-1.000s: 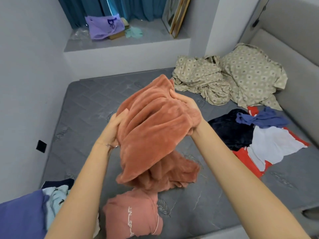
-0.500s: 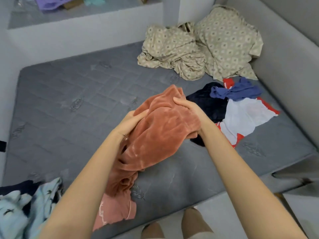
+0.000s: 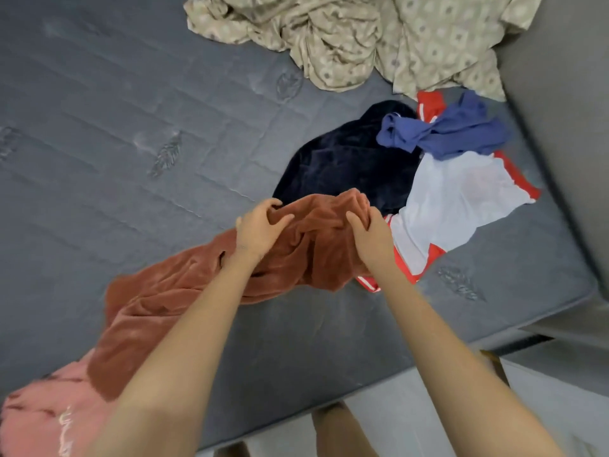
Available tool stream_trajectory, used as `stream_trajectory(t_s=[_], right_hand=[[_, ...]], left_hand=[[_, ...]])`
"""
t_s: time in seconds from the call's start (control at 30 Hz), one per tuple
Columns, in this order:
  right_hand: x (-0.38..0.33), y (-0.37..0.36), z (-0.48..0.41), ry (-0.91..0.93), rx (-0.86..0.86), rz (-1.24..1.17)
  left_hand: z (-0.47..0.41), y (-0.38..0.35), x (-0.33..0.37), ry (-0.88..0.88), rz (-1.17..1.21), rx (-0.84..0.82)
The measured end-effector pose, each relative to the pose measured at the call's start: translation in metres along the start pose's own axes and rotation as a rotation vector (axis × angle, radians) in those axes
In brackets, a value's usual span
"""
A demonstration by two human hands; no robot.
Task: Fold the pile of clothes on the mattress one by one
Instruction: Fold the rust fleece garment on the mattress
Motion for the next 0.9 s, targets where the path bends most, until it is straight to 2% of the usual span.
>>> stream_trajectory(t_s=[0.13,0.23,0.33,0.4,0.5,0.6,0.7,0.9], right_hand=[[0.046,-0.011,-0.042,-0.021,0.034,0.015],[0.067,-0.019,-0.063,-0.039,0.043,0.087],[0.072,-0.026,-0.072,-0.037,0.101,0.297],[0.061,-0.036,-0.068,0.104,0.136,0.454],[0.038,-0.066,-0.052,0.327,0.063,0.558],[0.022,-0.105,-0.033,0.369,-0.082,0.567],[0.012,-0.145,-0.010,0.426,-0.159,0.573],[0.011,-0.217,0.036,0.467,-0.273,0.596]], left_hand=[[-0.013,-0.052,-0.013,-0.107,-0.087,0.055],[-0.011,-0.075,-0.023,-0.117,-0.193,0.045],[-0.006,-0.083,-0.035,-0.103,-0.267,0.042],[-0.001,-0.078,-0.046,-0.074,-0.286,0.050],[0.009,-0.062,-0.072,-0.047,-0.331,0.092],[0.022,-0.040,-0.104,-0.017,-0.372,0.117],[0.038,-0.014,-0.147,0.066,-0.369,0.142],[0.061,0.033,-0.249,0.403,-0.167,0.123]])
Point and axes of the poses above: each hand's wrist, its own z-axis away from the middle knuckle, its own y-axis out of the back of the hand, x = y × z, the point moved 2 cm from there along -z, towards the middle knuckle, and after that the axes turned 12 degrees about -z, right-handed, at the moved point
